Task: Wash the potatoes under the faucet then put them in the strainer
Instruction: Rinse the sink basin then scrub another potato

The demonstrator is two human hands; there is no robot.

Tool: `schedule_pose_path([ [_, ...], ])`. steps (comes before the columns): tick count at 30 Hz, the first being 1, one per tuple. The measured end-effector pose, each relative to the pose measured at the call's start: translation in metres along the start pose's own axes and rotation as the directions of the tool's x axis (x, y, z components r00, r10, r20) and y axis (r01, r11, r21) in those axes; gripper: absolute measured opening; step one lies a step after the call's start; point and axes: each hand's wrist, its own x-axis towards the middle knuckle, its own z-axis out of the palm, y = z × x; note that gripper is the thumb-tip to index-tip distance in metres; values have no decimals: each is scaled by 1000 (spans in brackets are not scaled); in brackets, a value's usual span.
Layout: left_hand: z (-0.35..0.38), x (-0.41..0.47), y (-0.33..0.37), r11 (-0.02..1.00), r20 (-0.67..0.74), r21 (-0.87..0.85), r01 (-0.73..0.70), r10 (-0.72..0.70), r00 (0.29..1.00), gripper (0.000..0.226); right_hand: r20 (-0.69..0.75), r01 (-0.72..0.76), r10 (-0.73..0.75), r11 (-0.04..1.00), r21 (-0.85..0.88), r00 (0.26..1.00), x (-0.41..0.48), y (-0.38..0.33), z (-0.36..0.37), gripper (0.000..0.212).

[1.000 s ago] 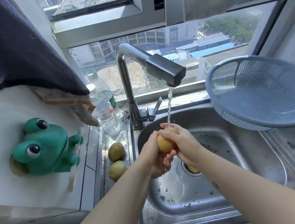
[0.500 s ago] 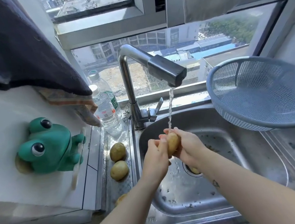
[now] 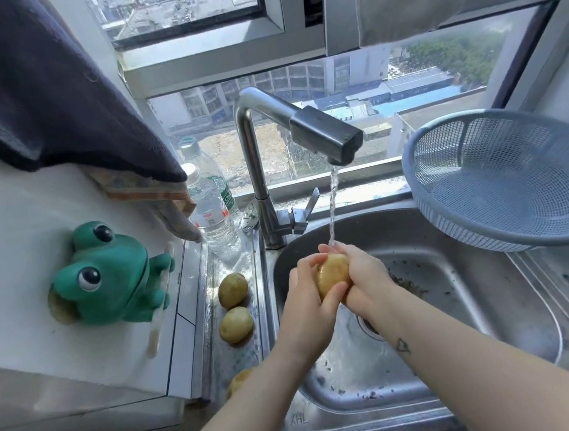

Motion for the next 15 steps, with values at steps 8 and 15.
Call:
schedule_pose_path([
  [8, -8, 6, -7, 983, -135, 137, -124, 142, 981, 55, 159, -61, 81, 991, -122, 984, -11, -7, -5, 33],
  [15, -8, 22, -1, 992, -26, -116, 44, -48, 999, 54, 187, 164, -76, 840, -518, 979, -10, -20, -26, 53],
])
